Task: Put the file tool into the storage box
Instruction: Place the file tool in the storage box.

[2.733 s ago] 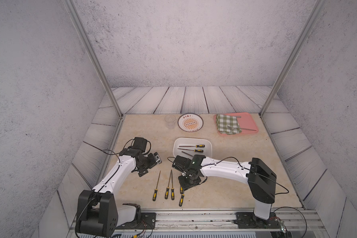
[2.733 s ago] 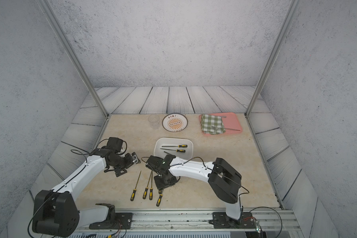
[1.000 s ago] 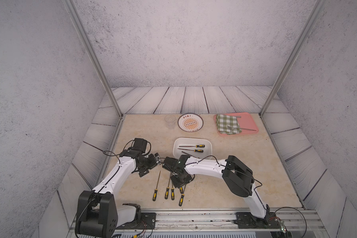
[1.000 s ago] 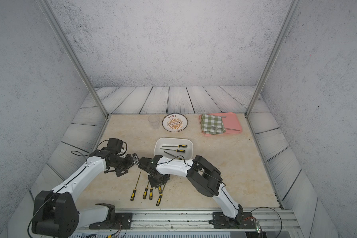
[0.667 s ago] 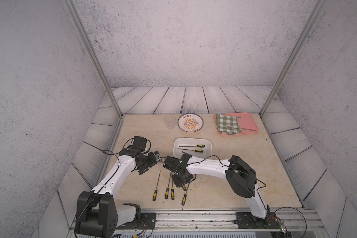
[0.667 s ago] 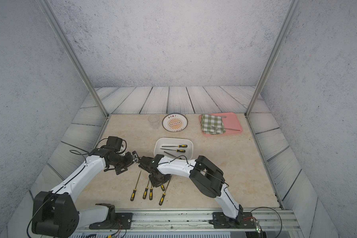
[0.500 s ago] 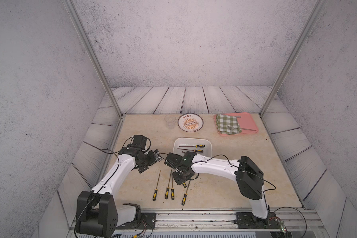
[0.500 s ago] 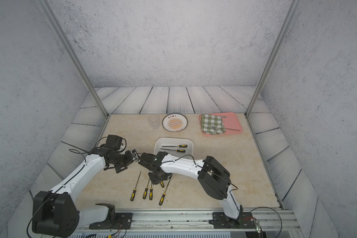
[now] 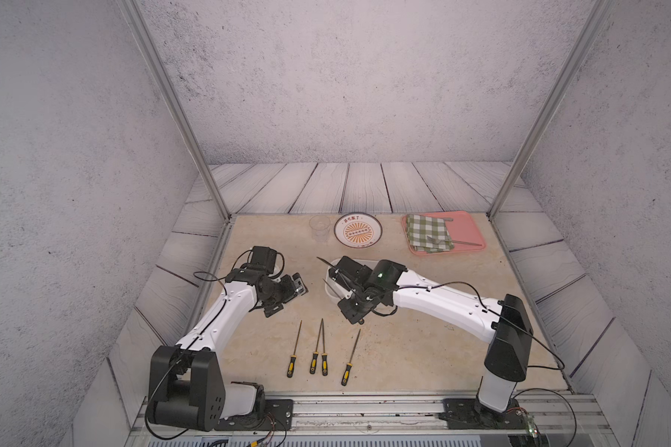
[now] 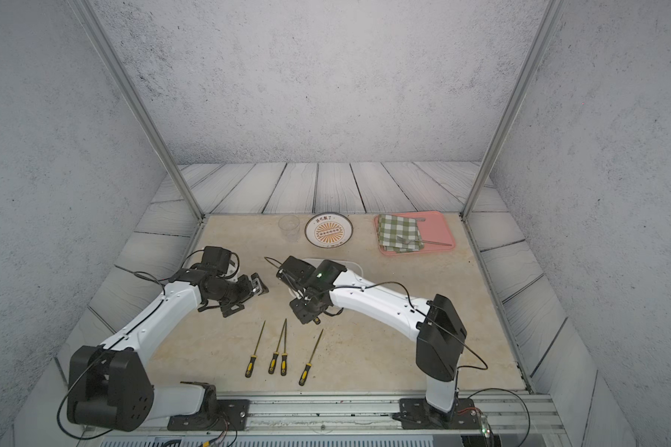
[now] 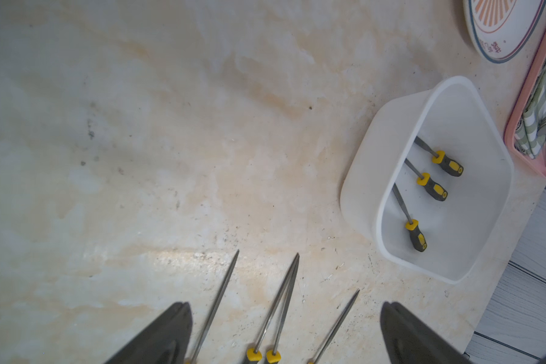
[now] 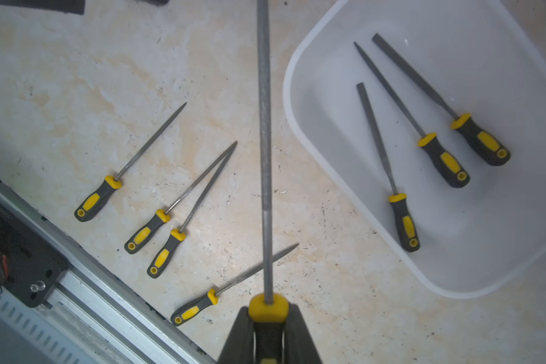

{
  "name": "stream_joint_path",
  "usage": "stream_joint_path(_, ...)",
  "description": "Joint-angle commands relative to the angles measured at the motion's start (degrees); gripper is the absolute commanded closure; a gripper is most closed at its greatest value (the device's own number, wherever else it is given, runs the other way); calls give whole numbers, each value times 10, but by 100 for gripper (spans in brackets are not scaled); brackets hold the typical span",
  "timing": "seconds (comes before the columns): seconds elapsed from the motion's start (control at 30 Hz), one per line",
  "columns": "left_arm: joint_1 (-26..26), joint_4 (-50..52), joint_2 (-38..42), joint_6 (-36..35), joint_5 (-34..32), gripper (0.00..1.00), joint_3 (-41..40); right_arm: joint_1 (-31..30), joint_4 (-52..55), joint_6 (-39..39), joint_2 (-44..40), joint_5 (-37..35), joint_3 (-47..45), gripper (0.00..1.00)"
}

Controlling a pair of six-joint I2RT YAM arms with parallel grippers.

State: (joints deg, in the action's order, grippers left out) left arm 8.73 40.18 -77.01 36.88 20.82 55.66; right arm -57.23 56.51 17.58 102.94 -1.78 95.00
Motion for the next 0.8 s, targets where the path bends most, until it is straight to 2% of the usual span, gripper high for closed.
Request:
stream_joint_path(0.0, -3, 0, -16, -22, 13, 1, 37, 45, 15, -96, -20, 51, 16, 84)
stream_joint_path(0.13, -3, 6, -23, -33, 8, 1, 53, 81, 6, -181, -20, 64, 18, 84)
stream_joint_path(0.4, 4, 25, -30, -26, 26, 1, 69, 114, 29, -280, 45, 32, 66, 85)
stream_joint_path(0.57, 6, 38, -12, -21, 24, 1, 66, 117, -12, -344, 79, -13, 55, 87)
stream_joint_path(0.77, 6, 55, 6, -25, 19, 1, 39, 129, -86, -393, 115, -31, 30, 87)
